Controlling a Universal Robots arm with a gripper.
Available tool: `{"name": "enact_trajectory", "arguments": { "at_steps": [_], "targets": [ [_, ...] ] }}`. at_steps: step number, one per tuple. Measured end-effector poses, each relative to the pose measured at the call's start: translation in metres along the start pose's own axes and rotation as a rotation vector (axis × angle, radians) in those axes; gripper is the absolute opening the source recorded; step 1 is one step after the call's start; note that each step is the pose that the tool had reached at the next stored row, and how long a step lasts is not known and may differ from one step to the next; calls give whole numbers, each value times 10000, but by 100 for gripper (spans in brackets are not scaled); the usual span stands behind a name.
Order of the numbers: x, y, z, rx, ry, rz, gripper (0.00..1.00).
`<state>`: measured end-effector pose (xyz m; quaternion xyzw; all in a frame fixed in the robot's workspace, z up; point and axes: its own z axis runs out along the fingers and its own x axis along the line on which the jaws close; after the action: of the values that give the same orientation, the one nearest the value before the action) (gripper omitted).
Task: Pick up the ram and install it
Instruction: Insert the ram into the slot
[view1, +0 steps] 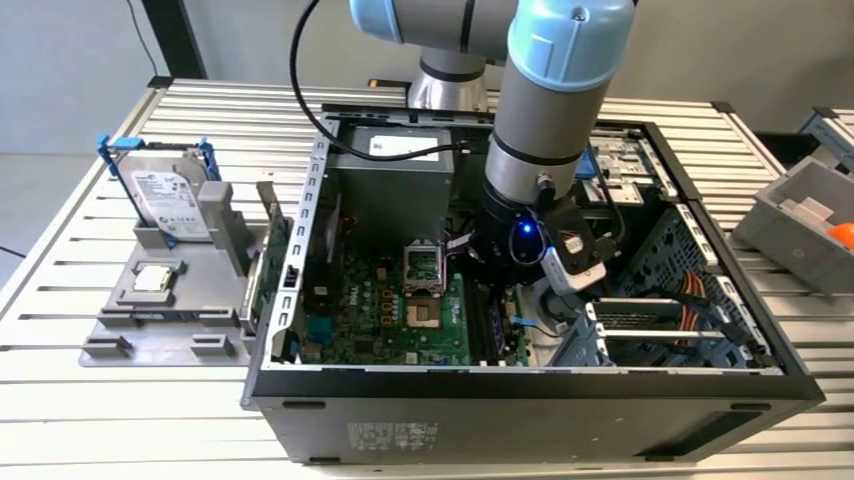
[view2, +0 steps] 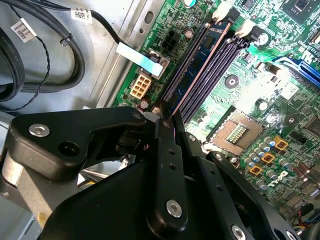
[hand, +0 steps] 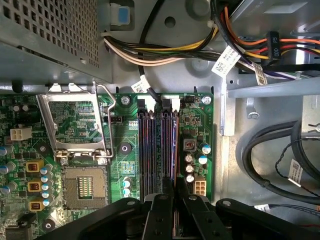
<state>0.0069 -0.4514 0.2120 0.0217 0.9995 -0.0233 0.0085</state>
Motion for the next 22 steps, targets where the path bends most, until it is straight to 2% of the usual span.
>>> {"name": "enact_trajectory", "arguments": {
  "at_steps": [10,16,22],
  "targets": [
    [0,3,1,8,0,-1,0],
    [1,5,45,7,0,0,0],
    [1,6,48,2,-2,-1,0]
  ]
}}
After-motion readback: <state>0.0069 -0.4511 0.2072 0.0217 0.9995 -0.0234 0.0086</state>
